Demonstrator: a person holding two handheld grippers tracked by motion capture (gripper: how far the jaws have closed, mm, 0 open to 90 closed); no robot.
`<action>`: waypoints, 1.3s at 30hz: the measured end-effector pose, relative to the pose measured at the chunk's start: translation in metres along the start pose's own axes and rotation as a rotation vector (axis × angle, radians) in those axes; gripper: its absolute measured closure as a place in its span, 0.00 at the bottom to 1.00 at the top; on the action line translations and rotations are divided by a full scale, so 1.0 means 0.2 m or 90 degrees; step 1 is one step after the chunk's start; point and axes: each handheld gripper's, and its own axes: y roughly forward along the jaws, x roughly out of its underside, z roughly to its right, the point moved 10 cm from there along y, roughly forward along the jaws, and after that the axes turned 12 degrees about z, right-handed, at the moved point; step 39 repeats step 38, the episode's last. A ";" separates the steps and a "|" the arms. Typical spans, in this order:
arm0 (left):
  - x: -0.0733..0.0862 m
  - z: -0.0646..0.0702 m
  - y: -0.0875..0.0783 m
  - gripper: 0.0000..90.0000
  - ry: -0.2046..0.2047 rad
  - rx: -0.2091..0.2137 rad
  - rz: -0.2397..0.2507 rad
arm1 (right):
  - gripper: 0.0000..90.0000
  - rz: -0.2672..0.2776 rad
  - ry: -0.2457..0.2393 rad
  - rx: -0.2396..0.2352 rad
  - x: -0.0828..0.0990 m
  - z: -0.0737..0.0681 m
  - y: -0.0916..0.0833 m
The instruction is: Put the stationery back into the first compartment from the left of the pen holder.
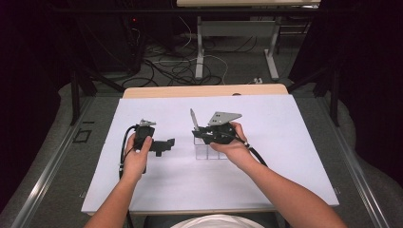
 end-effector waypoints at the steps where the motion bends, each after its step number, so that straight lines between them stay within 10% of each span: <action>1: 0.00 0.00 0.00 0.00 0.003 -0.002 0.001 | 0.88 -0.003 0.002 0.001 0.00 0.00 0.00; 9: -0.01 -0.01 -0.01 0.00 -0.003 -0.005 0.011 | 0.87 -0.022 0.003 0.008 0.04 0.03 -0.01; 23: -0.02 0.00 -0.01 0.00 -0.010 0.001 0.017 | 0.50 0.015 0.026 0.055 -0.02 0.12 -0.21; 39: -0.03 -0.02 -0.02 0.00 -0.019 -0.003 0.024 | 0.17 -0.015 0.016 0.215 0.08 0.38 -0.57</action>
